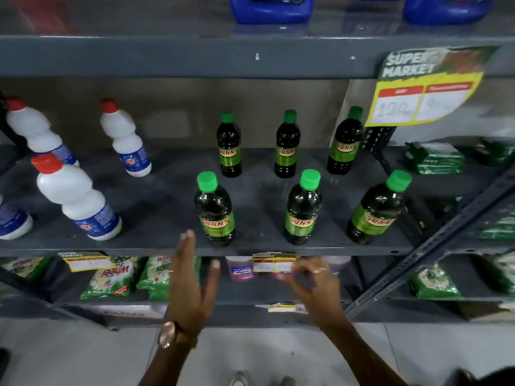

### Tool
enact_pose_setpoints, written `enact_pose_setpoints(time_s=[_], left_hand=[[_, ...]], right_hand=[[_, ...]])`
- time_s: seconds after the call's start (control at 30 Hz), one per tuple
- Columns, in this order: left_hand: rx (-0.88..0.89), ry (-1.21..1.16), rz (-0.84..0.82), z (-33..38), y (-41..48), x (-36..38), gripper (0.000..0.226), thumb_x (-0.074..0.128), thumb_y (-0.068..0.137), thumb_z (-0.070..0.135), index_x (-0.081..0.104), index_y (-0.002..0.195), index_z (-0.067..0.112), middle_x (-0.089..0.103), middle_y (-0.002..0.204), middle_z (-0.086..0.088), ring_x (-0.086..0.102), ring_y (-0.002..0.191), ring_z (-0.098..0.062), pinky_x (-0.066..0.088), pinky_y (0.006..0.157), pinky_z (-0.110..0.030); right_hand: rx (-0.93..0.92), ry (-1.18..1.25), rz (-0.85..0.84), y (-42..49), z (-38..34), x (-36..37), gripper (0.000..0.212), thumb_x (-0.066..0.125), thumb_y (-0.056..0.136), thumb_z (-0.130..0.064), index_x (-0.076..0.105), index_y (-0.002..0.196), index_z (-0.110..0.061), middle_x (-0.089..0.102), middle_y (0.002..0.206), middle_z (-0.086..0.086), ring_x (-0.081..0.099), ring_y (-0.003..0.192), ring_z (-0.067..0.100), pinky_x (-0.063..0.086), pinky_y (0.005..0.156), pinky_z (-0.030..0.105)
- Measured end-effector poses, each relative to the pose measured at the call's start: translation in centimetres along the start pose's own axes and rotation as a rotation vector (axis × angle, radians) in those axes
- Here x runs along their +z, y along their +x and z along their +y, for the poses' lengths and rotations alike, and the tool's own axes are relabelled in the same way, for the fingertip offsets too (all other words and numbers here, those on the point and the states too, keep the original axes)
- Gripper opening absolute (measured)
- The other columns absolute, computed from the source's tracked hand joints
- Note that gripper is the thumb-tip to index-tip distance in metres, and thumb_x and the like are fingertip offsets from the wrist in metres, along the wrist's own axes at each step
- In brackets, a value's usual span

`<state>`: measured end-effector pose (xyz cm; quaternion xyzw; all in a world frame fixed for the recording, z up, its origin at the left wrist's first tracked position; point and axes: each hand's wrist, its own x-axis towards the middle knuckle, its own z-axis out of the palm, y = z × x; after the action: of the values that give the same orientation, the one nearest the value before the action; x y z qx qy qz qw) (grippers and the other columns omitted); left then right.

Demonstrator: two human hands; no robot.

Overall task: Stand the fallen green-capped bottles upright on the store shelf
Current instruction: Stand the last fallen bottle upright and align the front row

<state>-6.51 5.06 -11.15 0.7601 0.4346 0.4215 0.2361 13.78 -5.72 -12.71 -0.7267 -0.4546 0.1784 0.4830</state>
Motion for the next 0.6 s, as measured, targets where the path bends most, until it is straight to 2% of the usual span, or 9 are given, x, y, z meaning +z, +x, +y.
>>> enact_pose_setpoints(time_s=[0.07,0.13,0.2,0.23,0.3,0.4,0.5,0.53,0.6], left_hand=[[0.12,-0.082,-0.208,2.7,-1.4,2.7,0.065,0.053,0.087,0.041,0.03,0.142,0.015,0.037,0.147,-0.004,0.032,0.136,-0.01,0.028,0.11,-0.024],[0.125,-0.174,-0.365,4.0,-0.5,5.7,0.07,0.061,0.083,0.043,0.03,0.142,0.02,0.04,0.147,-0.001,0.034,0.134,-0.004,0.029,0.108,-0.019],[0.039,-0.228,-0.411,4.8,1.2,9.0,0.086,0.07,0.076,0.044,0.022,0.145,0.024,0.036,0.149,0.0,0.032,0.135,-0.002,0.025,0.108,-0.013],[-0.015,-0.244,-0.421,4.4,2.3,10.0,0.096,0.074,0.071,0.044,0.017,0.146,0.025,0.035,0.149,0.0,0.031,0.135,-0.002,0.023,0.108,-0.011],[-0.079,-0.258,-0.464,4.5,4.3,11.6,0.115,0.083,0.063,0.037,0.007,0.148,0.024,0.037,0.145,0.004,0.033,0.133,-0.001,0.026,0.106,-0.015],[-0.069,-0.173,-0.508,4.9,6.0,13.2,0.123,0.089,0.057,0.026,0.007,0.149,0.019,0.046,0.127,0.015,0.042,0.118,-0.001,0.032,0.096,-0.014],[-0.09,-0.164,-0.498,4.5,6.4,13.8,0.115,0.091,0.053,0.026,0.022,0.145,0.021,0.054,0.12,0.017,0.049,0.112,-0.001,0.034,0.085,-0.001],[-0.1,-0.164,-0.489,4.4,6.5,13.8,0.109,0.091,0.052,0.027,0.029,0.142,0.022,0.056,0.118,0.016,0.052,0.112,-0.003,0.034,0.082,0.002],[-0.104,-0.15,-0.481,4.4,6.4,13.7,0.095,0.091,0.053,0.028,0.04,0.133,0.022,0.06,0.116,0.013,0.055,0.11,-0.006,0.036,0.084,-0.004]], right_hand=[[0.053,0.068,0.268,-1.0,1.7,-4.2,0.033,0.076,0.065,-0.051,0.056,0.082,-0.033,0.054,0.081,-0.014,0.055,0.078,0.003,0.047,0.069,0.029],[0.151,0.099,0.422,-0.1,3.6,-7.6,0.051,0.084,0.066,-0.028,0.054,0.105,-0.013,0.054,0.095,-0.005,0.054,0.084,-0.005,0.049,0.081,0.038],[0.193,0.001,0.387,2.0,5.9,-10.8,0.083,0.086,0.064,-0.022,0.041,0.132,-0.009,0.049,0.129,0.007,0.05,0.114,0.004,0.041,0.105,0.038],[0.195,-0.031,0.315,3.2,6.7,-11.3,0.097,0.088,0.061,-0.024,0.034,0.141,-0.011,0.042,0.142,0.008,0.043,0.127,0.012,0.034,0.111,0.038],[0.17,-0.06,0.169,5.4,8.1,-12.5,0.107,0.089,0.058,-0.024,0.028,0.146,-0.011,0.04,0.148,0.007,0.038,0.134,0.019,0.032,0.11,0.036],[0.12,-0.082,0.063,7.5,9.0,-13.8,0.091,0.089,0.06,-0.017,0.041,0.136,-0.007,0.057,0.129,0.004,0.052,0.12,0.02,0.038,0.092,0.023],[0.069,-0.124,0.032,8.1,9.0,-14.1,0.072,0.086,0.064,-0.014,0.05,0.126,-0.003,0.057,0.111,0.0,0.054,0.106,0.019,0.033,0.074,0.015],[0.062,-0.118,0.026,8.2,9.1,-14.0,0.069,0.085,0.065,-0.013,0.051,0.124,-0.002,0.057,0.109,0.0,0.053,0.103,0.018,0.033,0.072,0.014],[0.06,-0.1,0.007,8.2,9.3,-14.1,0.066,0.085,0.065,-0.013,0.053,0.122,-0.001,0.058,0.107,0.001,0.052,0.1,0.017,0.034,0.072,0.014]])
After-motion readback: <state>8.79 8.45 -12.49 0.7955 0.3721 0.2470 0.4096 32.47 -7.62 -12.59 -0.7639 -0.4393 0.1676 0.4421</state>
